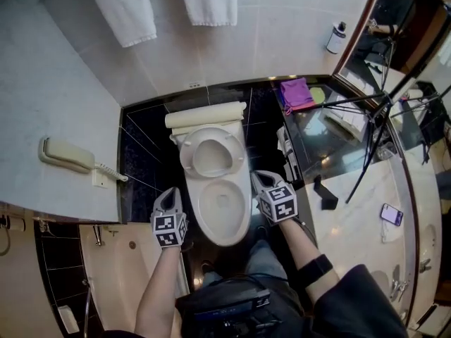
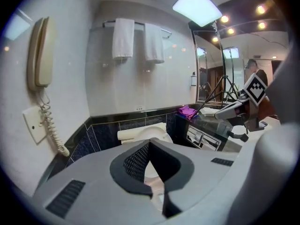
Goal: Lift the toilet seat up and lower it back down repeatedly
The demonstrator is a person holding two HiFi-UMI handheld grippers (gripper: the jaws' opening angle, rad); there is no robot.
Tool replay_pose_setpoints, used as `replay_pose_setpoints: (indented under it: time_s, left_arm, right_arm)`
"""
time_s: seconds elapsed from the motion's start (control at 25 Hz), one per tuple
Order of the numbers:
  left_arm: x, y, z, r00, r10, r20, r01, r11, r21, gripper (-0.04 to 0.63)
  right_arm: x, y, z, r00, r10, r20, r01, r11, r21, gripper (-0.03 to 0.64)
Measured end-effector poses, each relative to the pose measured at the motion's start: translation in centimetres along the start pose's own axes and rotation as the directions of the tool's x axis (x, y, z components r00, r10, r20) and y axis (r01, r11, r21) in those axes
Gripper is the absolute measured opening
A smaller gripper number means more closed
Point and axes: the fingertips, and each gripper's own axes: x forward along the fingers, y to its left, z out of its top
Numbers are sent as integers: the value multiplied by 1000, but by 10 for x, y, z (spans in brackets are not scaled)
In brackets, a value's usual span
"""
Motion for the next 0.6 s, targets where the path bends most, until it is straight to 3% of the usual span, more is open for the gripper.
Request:
replay_pose_setpoints:
  time_s: [0.28, 0.6]
  left_arm:
    - [-58, 12, -7, 1000, -1, 25, 2, 999, -41, 0]
    - [-84, 22, -7, 999, -6, 45, 8, 999, -45, 0]
  right_arm:
    - [-31, 12, 6, 997, -68, 31, 69, 997, -27, 15]
    - [-53, 24, -4, 995, -96, 39, 97, 995, -25, 14]
